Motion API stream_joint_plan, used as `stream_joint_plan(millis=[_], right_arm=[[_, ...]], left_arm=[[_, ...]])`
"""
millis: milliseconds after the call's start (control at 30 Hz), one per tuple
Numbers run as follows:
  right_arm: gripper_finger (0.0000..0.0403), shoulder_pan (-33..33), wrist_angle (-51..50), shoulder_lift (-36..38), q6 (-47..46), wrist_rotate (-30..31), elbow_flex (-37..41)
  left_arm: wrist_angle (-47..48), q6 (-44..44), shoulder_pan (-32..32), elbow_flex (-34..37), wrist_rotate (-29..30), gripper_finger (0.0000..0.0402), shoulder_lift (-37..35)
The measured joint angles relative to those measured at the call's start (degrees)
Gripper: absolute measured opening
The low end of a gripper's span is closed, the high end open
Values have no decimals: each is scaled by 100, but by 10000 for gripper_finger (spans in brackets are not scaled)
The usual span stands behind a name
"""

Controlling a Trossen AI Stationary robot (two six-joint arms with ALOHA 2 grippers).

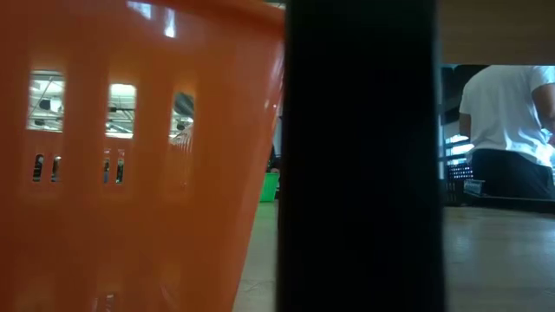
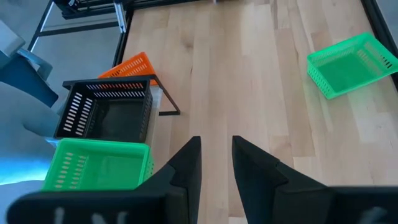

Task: Stack baskets on shelf by color
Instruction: Stack the bottom black bin on the black bin on the shelf

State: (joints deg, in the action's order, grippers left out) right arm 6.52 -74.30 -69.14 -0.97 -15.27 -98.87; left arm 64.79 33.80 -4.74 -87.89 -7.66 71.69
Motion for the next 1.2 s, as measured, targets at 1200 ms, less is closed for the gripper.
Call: stream_joint_plan(millis=[1200], right_arm=[[87, 2, 271, 0, 19, -288, 0]], left_arm=[[-106, -1841, 196, -3641, -938, 0, 3132]])
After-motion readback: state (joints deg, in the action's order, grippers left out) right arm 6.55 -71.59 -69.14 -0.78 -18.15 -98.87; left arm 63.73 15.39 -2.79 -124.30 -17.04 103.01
